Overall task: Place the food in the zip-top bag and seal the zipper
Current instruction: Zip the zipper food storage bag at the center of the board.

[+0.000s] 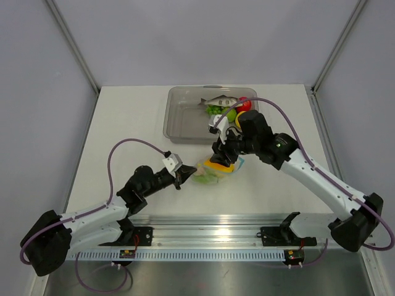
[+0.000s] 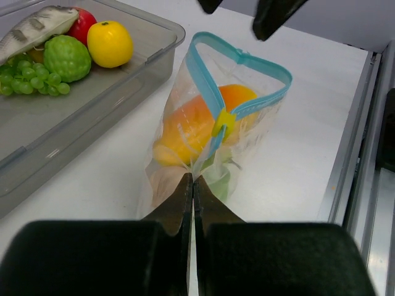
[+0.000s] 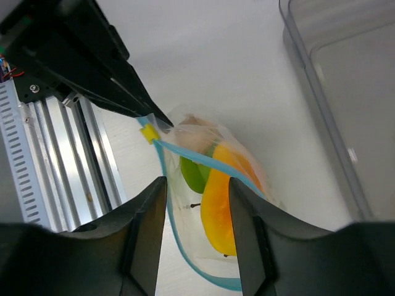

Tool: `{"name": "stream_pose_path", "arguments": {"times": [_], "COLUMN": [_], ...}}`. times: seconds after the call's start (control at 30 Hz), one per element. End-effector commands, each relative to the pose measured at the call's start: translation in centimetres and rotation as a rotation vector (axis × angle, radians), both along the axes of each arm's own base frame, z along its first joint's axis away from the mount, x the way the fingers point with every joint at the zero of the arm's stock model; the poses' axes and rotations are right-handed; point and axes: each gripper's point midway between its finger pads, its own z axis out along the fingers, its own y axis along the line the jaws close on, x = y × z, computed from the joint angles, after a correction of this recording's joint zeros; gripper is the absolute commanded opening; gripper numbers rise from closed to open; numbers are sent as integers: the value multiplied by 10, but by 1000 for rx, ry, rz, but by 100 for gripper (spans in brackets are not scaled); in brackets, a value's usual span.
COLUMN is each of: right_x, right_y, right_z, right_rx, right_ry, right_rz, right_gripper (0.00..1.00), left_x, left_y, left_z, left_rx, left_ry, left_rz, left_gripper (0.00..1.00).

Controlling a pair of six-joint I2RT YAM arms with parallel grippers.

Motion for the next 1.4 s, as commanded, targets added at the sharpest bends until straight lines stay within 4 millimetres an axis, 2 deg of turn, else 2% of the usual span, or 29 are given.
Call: {"name": "stream_pose_path", "arguments": {"times": [0.0, 0.1, 0.23, 0.27, 0.3, 0.37, 0.67, 0.7, 0.87, 0.97, 1.0, 1.1, 1.27, 1.37], "right_x": [5, -2, -21, -23, -23, -24, -33, -34, -32, -30, -30, -30, -31, -31], "right_y": [-1, 5, 21, 21, 26, 27, 49, 52, 60, 63, 64, 65, 65, 65], "right_z": [16, 9, -2, -10, -5, -12, -9, -15, -22, -24, -22, -23, -23, -24], "right_rx": [11, -7, -2, -10, 21, 22, 75, 60, 47, 55, 62, 64, 66, 61], "right_ry": [-170, -164, -219, -233, -274, -288, -291, -274, -270, -273, -278, -273, -266, -258], "right_rz": [-26, 31, 197, 219, 236, 257, 374, 383, 405, 403, 402, 402, 405, 407], "right_gripper": [50, 52, 56, 57, 58, 59, 58, 58, 55, 47, 39, 24, 17, 2], "left_x": [-1, -1, 0, 1, 0, 1, 1, 1, 0, 0, -1, -1, -1, -1], "left_y": [-8, -11, -11, -11, -10, -9, -7, -7, -6, -5, -5, -6, -7, -7], "left_z": [13, 13, 13, 15, 14, 14, 16, 16, 19, 19, 18, 17, 15, 13], "left_rx": [-27, -43, -43, -43, -41, -41, -45, -45, -51, -50, -48, -45, -44, -42], "left_ry": [34, 42, 44, 39, 41, 41, 30, 30, 22, 19, 21, 24, 34, 37], "left_rz": [-39, -49, -46, -45, -45, -35, -34, -34, -35, -35, -36, -38, -43, -43], "left_gripper": [0, 0, 0, 0, 0, 0, 0, 0, 0, 0, 0, 0, 0, 0]}}
